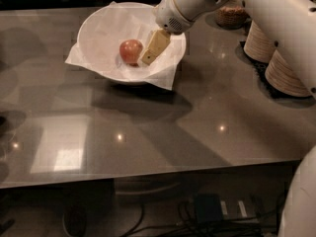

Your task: Pick apple from white bowl

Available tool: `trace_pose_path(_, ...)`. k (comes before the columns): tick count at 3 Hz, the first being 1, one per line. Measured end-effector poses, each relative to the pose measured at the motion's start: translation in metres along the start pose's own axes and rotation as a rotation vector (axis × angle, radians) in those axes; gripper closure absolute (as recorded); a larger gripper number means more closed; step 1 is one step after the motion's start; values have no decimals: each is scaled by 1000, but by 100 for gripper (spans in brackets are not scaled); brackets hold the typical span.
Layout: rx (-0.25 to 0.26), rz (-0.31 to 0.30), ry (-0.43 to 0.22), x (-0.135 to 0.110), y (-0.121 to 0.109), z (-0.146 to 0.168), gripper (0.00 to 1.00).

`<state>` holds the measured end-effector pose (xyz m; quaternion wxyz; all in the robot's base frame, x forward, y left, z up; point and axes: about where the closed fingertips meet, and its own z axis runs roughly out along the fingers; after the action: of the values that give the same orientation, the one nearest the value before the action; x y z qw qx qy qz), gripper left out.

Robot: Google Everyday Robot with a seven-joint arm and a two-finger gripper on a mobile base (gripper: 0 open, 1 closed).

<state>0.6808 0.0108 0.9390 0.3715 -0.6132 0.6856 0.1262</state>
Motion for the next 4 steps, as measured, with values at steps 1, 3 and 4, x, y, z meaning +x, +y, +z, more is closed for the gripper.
trace_pose_path(1,-28,-69,-32,-10,-5,22,0)
trace_pose_path(3,-100,-232,-93,-19,-11,58,0)
trace_pose_path(4,-117,-292,-100,-15,-11,68,15)
